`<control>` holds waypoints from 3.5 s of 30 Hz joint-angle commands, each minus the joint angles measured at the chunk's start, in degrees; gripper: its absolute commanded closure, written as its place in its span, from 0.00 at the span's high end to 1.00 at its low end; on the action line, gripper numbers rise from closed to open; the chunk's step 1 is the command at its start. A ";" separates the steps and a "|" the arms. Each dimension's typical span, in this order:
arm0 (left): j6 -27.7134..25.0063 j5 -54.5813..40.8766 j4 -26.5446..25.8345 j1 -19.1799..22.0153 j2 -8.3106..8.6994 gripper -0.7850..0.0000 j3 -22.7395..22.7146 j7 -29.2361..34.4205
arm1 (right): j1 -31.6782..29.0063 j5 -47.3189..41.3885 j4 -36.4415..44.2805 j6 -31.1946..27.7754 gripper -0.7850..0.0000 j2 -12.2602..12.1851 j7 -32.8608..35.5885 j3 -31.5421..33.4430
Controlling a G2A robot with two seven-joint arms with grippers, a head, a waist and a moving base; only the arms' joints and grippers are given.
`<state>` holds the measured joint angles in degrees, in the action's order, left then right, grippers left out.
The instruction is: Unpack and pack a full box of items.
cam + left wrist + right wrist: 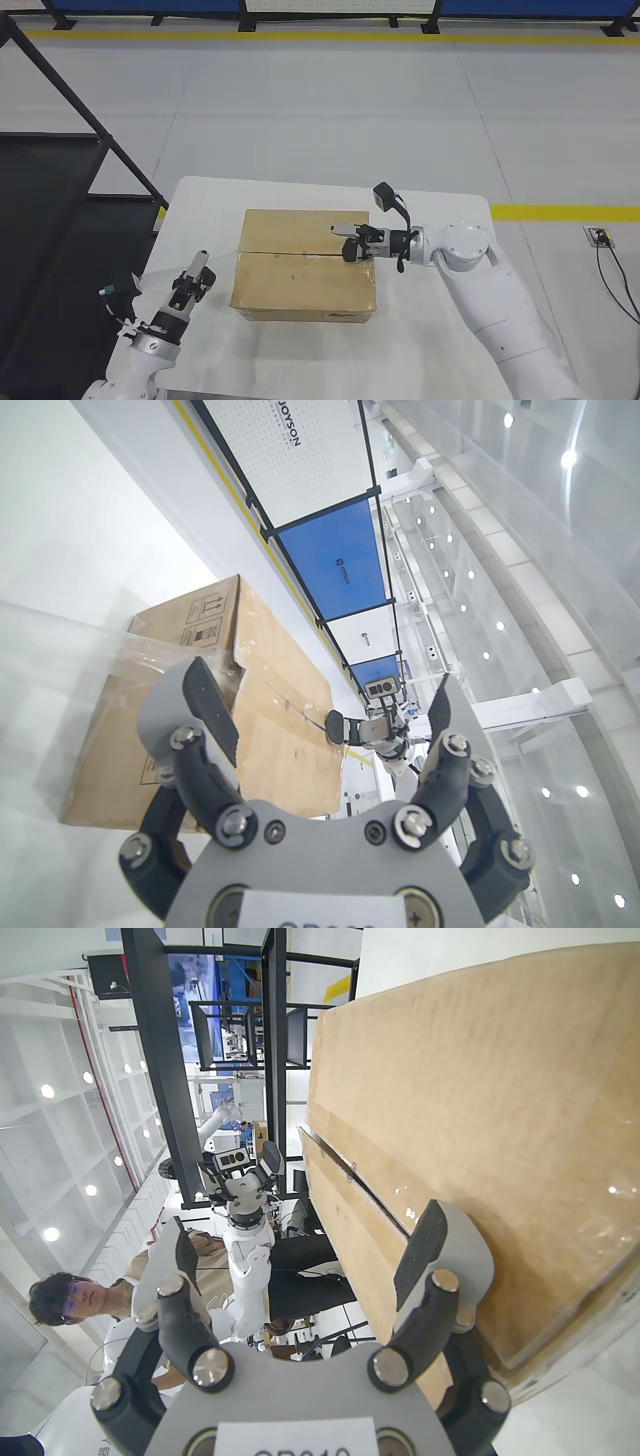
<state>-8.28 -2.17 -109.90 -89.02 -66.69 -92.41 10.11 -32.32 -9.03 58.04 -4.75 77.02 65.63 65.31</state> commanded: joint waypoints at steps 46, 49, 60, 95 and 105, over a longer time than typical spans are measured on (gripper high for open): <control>-3.44 -18.94 20.14 16.08 -4.39 1.00 3.58 -18.33 | 0.00 0.00 0.00 0.00 1.00 0.00 0.00 0.00; -3.17 -17.52 16.42 14.70 -4.34 1.00 2.29 -18.93 | 0.00 0.00 0.00 0.00 1.00 0.00 0.00 0.00; -1.14 -11.47 7.91 13.24 -4.38 1.00 0.27 -19.78 | 0.00 0.00 0.00 0.00 1.00 0.00 0.00 0.00; 7.87 11.05 -3.66 17.46 -5.87 1.00 12.09 -15.66 | -8.04 -1.67 9.29 0.94 1.00 -2.80 -2.03 4.51; 8.81 14.43 -1.16 19.42 -6.61 1.00 16.85 -14.75 | -10.51 -4.16 11.57 -1.46 1.00 -3.64 -3.49 6.67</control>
<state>0.48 11.96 -111.44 -69.82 -73.22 -76.06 -4.77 -42.65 -12.85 69.52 -5.98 73.48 62.21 71.72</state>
